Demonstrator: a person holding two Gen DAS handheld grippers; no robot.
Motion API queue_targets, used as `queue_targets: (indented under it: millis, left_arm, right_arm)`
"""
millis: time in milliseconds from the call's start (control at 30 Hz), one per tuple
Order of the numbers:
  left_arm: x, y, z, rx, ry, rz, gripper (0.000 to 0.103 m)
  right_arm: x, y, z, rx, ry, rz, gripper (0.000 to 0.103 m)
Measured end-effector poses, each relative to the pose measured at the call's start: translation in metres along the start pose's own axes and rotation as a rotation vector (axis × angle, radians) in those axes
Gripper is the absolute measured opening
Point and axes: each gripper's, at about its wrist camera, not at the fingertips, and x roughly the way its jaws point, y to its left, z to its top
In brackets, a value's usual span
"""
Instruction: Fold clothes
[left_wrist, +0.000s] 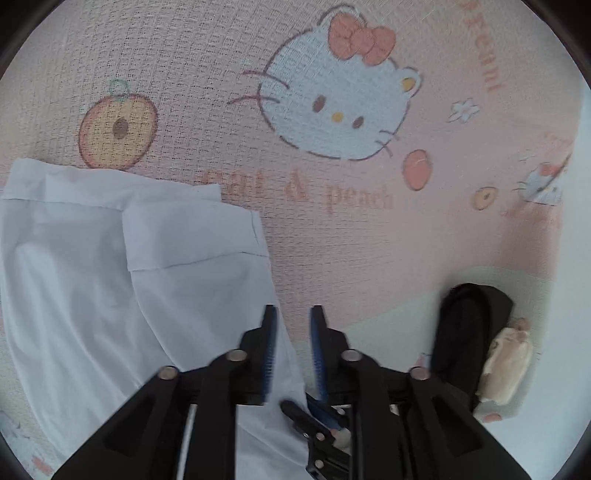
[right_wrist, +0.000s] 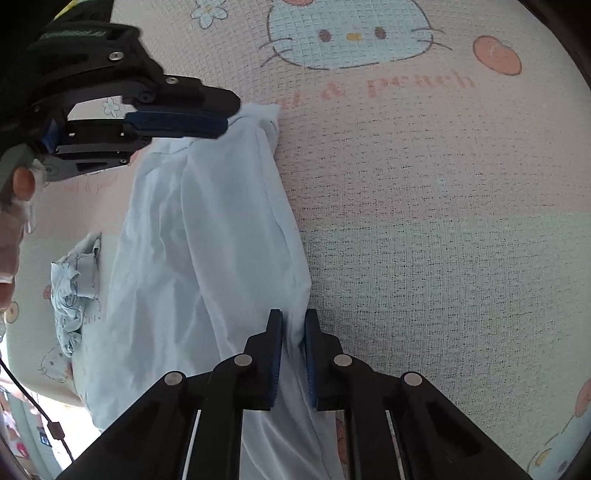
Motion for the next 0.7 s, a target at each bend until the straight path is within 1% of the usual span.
queue_targets:
  millis: [33, 67, 100, 133, 200, 300, 333, 400, 433, 467, 500, 533, 567, 600, 633, 667, 700]
  left_arm:
    - [0.006, -0.001, 0.001, -0.021, 0.015, 0.005, 0.047]
    - [0.012, -0.002, 0.003, -0.042, 0.031, 0.009, 0.062]
    - [0.018, -0.004, 0.003, -0.055, 0.044, 0.005, 0.064]
    - [0.023, -0.007, 0.004, -0.065, 0.057, 0.007, 0.064]
    - [0.031, -0.015, 0.005, -0.046, 0.070, 0.071, 0.064]
    - [0.048, -0.028, 0.008, 0.018, 0.103, 0.223, 0.064]
    - [0.053, -0.032, 0.008, 0.036, 0.116, 0.261, 0.064]
    - [0.062, -0.036, 0.007, 0.052, 0.129, 0.357, 0.064]
    - [0.066, -0.036, 0.006, 0.058, 0.130, 0.387, 0.064]
    - [0.069, -0.038, 0.004, 0.072, 0.124, 0.416, 0.062]
    - [0.072, -0.039, 0.002, 0.088, 0.117, 0.446, 0.049]
    - [0.074, -0.041, -0.001, 0.122, 0.109, 0.489, 0.040]
    - [0.075, -0.043, -0.003, 0.157, 0.101, 0.519, 0.028]
    - [0.073, -0.044, -0.005, 0.179, 0.094, 0.518, 0.025]
    - [0.071, -0.045, -0.007, 0.190, 0.089, 0.506, 0.021]
    - [0.068, -0.045, -0.006, 0.194, 0.085, 0.498, 0.013]
    - [0.064, -0.044, -0.006, 0.196, 0.081, 0.488, 0.012]
  right_arm:
    - [-0.001, 0.000, 0.000, -0.005, 0.003, -0.007, 0.010]
    - [-0.002, 0.001, -0.001, -0.015, 0.007, -0.018, 0.010]
    - [-0.003, 0.002, 0.000, -0.026, 0.008, -0.027, 0.010]
    - [-0.003, 0.003, 0.000, -0.038, 0.008, -0.037, 0.010]
    - [-0.003, 0.005, 0.001, -0.051, 0.012, -0.046, 0.010]
    - [-0.001, -0.001, 0.000, -0.010, 0.018, -0.018, 0.011]
    - [-0.002, -0.004, 0.001, 0.002, 0.018, -0.007, 0.011]
    - [-0.003, -0.007, 0.002, 0.009, 0.020, 0.013, 0.011]
    - [-0.004, -0.008, 0.002, 0.008, 0.021, 0.021, 0.011]
    - [-0.005, -0.009, 0.003, 0.007, 0.022, 0.030, 0.011]
    - [-0.006, -0.010, 0.004, 0.002, 0.022, 0.034, 0.011]
    - [-0.008, -0.010, 0.004, -0.009, 0.019, 0.033, 0.011]
    - [-0.010, -0.010, 0.004, -0.024, 0.017, 0.026, 0.011]
    - [-0.011, -0.010, 0.004, -0.035, 0.015, 0.020, 0.017]
    - [-0.013, -0.010, 0.004, -0.045, 0.013, 0.015, 0.031]
    - [-0.015, -0.010, 0.004, -0.044, 0.006, 0.023, 0.038]
    - [-0.016, -0.011, 0.005, -0.039, -0.002, 0.036, 0.046]
